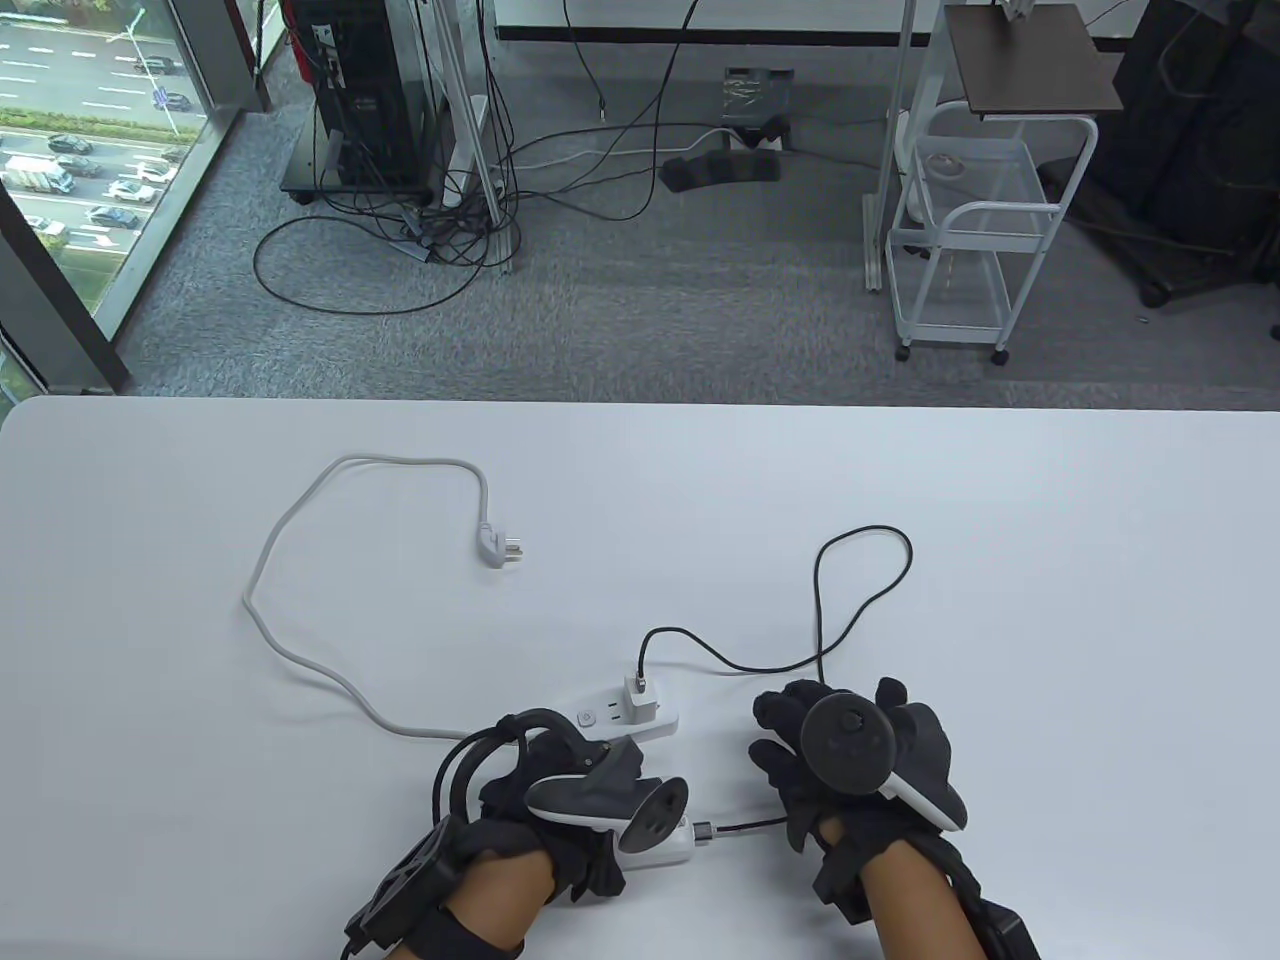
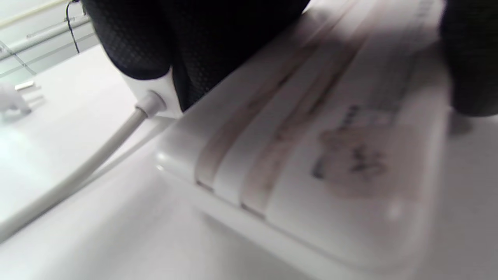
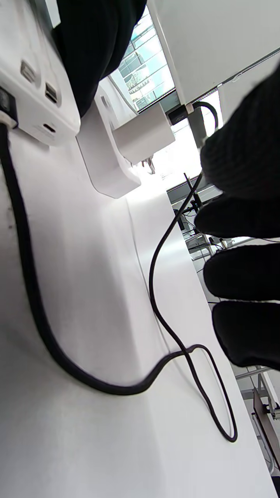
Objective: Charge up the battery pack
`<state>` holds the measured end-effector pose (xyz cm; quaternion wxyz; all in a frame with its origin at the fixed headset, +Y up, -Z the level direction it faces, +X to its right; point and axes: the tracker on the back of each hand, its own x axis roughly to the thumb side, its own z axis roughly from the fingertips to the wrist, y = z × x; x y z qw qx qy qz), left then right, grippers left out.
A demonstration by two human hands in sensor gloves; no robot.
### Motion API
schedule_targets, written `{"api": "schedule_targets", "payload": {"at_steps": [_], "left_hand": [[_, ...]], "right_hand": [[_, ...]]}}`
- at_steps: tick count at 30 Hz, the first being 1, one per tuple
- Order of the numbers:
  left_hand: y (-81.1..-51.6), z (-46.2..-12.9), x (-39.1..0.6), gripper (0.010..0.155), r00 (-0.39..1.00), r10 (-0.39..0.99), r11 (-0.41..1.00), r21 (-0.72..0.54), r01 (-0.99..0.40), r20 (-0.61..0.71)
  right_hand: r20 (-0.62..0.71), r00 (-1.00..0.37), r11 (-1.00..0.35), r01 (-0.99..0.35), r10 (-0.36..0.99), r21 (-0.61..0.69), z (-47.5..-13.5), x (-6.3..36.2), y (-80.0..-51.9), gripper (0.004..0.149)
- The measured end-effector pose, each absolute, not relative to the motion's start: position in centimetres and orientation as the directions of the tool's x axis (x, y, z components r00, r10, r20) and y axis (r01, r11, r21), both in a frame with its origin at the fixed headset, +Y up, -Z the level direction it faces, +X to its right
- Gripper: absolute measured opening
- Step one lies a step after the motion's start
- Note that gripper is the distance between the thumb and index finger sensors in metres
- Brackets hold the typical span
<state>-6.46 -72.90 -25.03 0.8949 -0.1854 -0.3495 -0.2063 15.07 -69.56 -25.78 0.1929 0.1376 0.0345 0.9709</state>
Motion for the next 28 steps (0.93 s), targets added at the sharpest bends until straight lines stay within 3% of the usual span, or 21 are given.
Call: {"api": "schedule_targets", "payload": {"at_steps": [4, 8, 12, 28], "left_hand": [[-70.6, -25.5, -7.9, 0.081, 0.746, -0.142, 0.897, -0.235, 0.376, 0.651], [-67.1, -26.1, -11.0, 0.094, 0.849, -0.026, 0.987, -0.123, 0.106, 0.527], [-66.1, -26.9, -13.9, 0.104, 0.904, 0.042, 0.999, -0.043, -0.027, 0.424], [-66.7, -27.4, -14.6, 0.106, 0.911, 0.077, 0.994, -0.103, -0.038, 0.405]], "right_hand": [[0.265, -0.901, -0.94, -0.333, 0.342, 0.079, -25.7, 15.4, -69.4, 0.065], [0.243, -0.914, -0.945, -0.323, 0.326, 0.053, -25.8, 16.1, -69.4, 0.078], [0.224, -0.928, -0.954, -0.296, 0.298, 0.044, -26.1, 16.4, -69.6, 0.084], [0.208, -0.939, -0.962, -0.262, 0.273, 0.077, -26.1, 16.5, -70.2, 0.085]]}}
